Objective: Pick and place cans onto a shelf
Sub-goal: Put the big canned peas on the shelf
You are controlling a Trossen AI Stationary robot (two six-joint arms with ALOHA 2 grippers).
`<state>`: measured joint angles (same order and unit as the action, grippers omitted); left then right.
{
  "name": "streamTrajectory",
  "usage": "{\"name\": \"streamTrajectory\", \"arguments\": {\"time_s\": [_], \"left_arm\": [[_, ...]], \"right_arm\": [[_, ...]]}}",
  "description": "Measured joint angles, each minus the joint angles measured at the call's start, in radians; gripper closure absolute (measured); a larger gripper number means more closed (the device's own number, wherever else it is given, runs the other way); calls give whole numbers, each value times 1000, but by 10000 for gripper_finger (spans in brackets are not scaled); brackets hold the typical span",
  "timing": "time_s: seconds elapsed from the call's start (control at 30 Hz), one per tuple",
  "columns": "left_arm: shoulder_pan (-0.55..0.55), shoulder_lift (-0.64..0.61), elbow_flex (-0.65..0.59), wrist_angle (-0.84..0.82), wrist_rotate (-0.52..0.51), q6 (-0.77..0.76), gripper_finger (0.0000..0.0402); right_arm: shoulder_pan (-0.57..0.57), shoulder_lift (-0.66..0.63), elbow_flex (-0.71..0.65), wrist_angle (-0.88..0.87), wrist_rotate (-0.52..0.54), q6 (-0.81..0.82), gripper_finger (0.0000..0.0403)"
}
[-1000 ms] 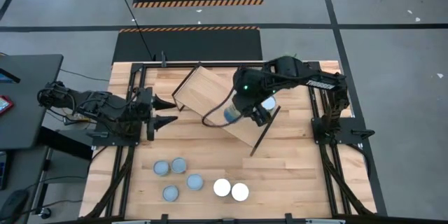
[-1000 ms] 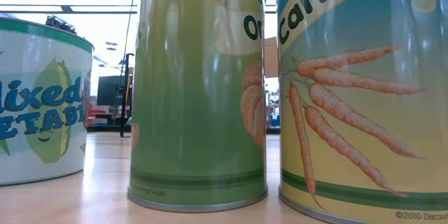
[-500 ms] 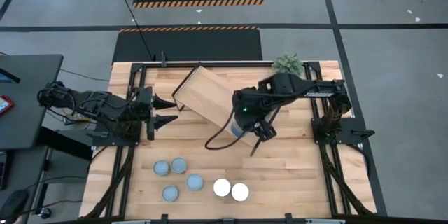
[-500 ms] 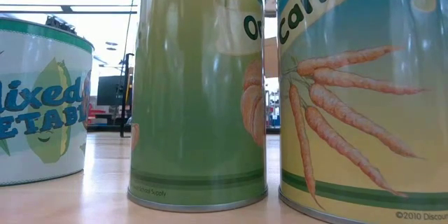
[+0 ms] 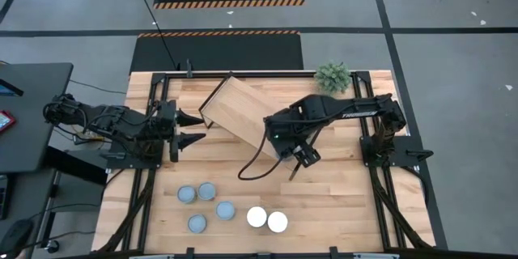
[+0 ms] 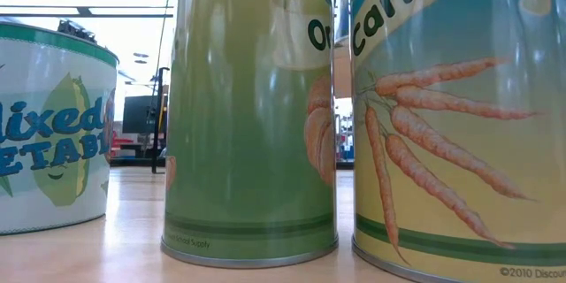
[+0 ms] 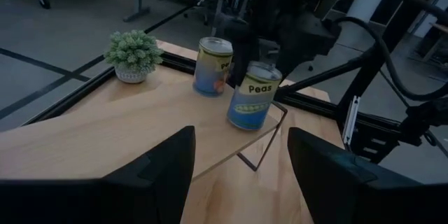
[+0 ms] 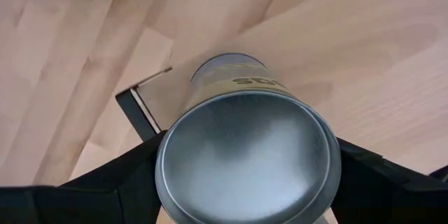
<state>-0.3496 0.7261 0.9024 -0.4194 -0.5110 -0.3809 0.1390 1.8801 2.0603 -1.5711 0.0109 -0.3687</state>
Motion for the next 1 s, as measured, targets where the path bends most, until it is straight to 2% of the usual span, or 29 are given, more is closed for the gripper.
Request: {"name": "streamTrajectory", "arguments": {"time_s": [0.17,0.47,0.67,1.0], "left_arm": [[0,0,0,0,1,0,166],[0,0,0,0,18,1,166],[0,0,0,0,18,1,166],[0,0,0,0,19,3,166]], "right_arm": [[0,-2,-27,4,7,7,71],[0,0,-38,-2,23,18,25],[16,-1,-26,0,129,13,6],[36,-4,-25,0,237,-31,15]]}}
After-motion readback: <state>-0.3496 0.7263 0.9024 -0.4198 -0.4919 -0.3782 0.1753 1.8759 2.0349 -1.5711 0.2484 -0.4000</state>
